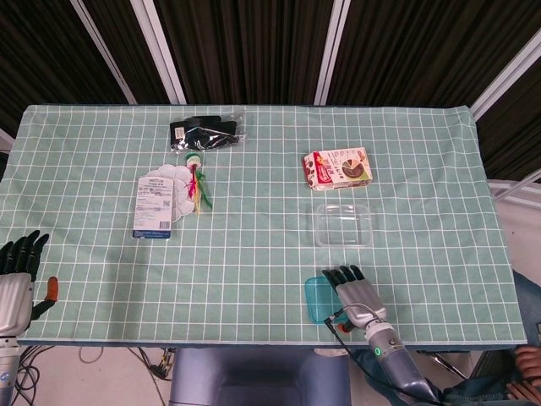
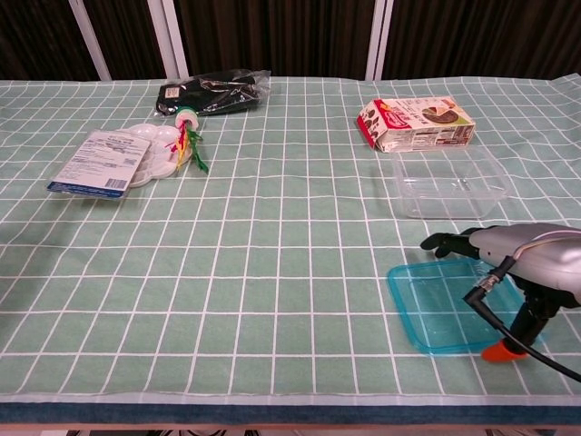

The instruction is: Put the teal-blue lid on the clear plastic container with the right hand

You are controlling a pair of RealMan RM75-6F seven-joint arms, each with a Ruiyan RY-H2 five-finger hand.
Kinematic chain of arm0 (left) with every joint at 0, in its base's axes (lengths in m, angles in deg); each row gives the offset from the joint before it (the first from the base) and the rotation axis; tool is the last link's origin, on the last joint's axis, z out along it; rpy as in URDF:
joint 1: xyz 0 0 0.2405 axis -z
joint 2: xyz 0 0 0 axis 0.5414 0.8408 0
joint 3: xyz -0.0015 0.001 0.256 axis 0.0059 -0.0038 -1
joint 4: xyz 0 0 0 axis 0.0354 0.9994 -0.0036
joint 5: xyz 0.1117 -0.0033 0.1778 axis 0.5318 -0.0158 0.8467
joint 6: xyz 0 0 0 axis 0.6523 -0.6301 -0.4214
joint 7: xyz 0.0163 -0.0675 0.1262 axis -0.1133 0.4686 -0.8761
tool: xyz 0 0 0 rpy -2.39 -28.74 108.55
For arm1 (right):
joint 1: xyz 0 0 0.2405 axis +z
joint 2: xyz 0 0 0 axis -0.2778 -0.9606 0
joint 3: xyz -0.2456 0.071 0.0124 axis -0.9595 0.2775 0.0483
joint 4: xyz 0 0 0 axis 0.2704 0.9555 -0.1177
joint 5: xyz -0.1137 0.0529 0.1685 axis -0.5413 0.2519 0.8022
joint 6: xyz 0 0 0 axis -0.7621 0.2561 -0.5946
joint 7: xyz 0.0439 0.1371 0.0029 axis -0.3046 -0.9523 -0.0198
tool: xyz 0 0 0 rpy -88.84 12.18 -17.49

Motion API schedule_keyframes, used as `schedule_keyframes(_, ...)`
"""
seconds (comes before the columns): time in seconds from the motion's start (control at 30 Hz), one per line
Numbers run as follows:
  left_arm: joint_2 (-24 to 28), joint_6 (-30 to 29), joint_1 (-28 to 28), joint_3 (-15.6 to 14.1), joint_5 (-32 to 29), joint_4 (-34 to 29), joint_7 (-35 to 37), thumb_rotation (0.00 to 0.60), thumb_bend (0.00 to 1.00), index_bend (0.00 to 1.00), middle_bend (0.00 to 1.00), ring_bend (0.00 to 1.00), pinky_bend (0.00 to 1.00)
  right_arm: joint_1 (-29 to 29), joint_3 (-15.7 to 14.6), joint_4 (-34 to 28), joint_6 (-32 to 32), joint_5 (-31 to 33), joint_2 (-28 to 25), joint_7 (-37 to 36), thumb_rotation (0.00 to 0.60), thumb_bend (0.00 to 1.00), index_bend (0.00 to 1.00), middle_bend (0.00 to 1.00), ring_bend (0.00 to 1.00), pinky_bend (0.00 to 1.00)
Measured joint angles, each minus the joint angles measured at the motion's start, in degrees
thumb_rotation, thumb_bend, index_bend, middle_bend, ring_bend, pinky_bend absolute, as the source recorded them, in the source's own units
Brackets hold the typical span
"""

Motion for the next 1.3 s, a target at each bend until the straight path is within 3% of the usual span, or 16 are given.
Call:
schedule_keyframes(0.73,0.1,0.1,0.0,0.1,-0.3,-0.1,0.0,0.600,0.54,0.02,0.00,0.00,0.00,1.0,-0.6,1.0,-0.9,1.4,0.7,-0.3,0.600,0.16,0.00,0.17,0.00,0.00)
schedule_keyframes(1.3,0.4,0.5,0.0,0.0,-0.7,-0.5,0.3,0.600,0.54,0.02,0.00,0.00,0.00,2.0,0.2,1.6,-1.7,2.8,1.1,-1.8,0.600,0.17,0.00,0.35,0.03,0.00)
